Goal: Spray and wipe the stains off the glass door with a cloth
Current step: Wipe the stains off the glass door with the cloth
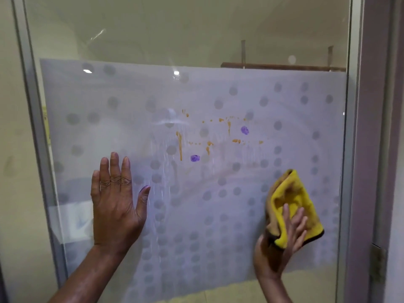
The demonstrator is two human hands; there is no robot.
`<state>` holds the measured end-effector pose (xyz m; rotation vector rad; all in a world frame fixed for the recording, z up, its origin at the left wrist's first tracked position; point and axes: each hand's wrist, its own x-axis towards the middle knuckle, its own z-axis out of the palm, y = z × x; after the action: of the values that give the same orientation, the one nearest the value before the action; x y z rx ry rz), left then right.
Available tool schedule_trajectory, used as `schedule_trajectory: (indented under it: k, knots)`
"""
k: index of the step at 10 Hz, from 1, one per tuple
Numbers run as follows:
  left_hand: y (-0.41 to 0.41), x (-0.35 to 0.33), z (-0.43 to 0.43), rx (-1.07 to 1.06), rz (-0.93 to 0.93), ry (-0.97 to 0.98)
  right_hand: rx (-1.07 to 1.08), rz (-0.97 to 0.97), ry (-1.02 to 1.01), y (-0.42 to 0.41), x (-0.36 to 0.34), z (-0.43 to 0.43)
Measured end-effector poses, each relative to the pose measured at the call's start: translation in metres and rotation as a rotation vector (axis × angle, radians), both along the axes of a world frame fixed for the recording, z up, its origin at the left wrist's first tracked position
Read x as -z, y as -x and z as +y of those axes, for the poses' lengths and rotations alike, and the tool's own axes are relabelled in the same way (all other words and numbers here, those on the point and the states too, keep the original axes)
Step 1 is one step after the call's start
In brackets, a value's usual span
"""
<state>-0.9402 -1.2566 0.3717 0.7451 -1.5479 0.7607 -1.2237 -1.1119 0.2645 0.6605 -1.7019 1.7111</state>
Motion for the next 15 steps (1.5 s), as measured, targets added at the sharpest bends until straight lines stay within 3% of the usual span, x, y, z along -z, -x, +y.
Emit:
schedule_trajectory:
  k: [2,3,5,7,9,10,11,13,14,15]
  knots:
    - [0.001,0.001,-0.003,-0.011,-0.001,0.004,0.018,-0.04,0.248,0.034,-0.095,-0.007]
    - [0.001,0.001,-0.002,-0.021,-0.004,-0.008,-0.036,-0.072,0.23,0.032,-0.14,-0.01]
    - [0.003,0.0,0.002,-0.006,0.006,-0.03,-0.151,0.212,0.209,-0.027,-0.232,-0.024]
    - [0.004,-0.003,0.004,0.036,0.002,-0.022,-0.177,0.688,-0.067,-0.128,-0.259,-0.052]
    - [0.0,0.005,0.008,0.366,0.24,-0.048,-0.256,0.872,-0.222,-0.166,-0.188,-0.063]
    - [-0.007,0.008,0.008,0.477,0.223,-0.06,-0.307,0.878,-0.264,-0.167,-0.136,-0.063]
    - [-0.007,0.008,0.006,0.477,0.252,-0.111,-0.271,0.89,-0.339,-0.156,-0.076,-0.059]
    - [-0.003,0.003,0.005,0.212,0.114,-0.018,0.038,0.855,-0.337,-0.116,0.015,-0.036]
    - [-0.002,0.002,0.003,0.155,0.074,-0.001,0.151,0.606,-0.29,-0.073,0.013,-0.015]
    - [0.0,0.0,0.005,0.104,0.086,-0.05,0.15,0.246,-0.664,-0.021,0.029,-0.011]
